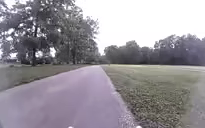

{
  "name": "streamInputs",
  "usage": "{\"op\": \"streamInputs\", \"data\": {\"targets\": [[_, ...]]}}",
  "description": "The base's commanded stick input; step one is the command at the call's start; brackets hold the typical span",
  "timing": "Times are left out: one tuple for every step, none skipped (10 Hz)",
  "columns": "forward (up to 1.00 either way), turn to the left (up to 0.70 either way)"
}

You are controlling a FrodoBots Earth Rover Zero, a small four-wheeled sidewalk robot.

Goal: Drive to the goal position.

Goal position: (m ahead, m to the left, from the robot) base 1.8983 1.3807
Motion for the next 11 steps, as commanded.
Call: {"op": "streamInputs", "data": {"targets": [[0.7, 0.06], [0.7, 0.06], [0.7, 0.06], [0.7, 0.04], [0.7, 0.03], [0.7, 0.02], [0.7, 0.01], [0.7, 0.01], [0.7, 0.01], [0.7, 0.01], [0.7, 0.01]]}}
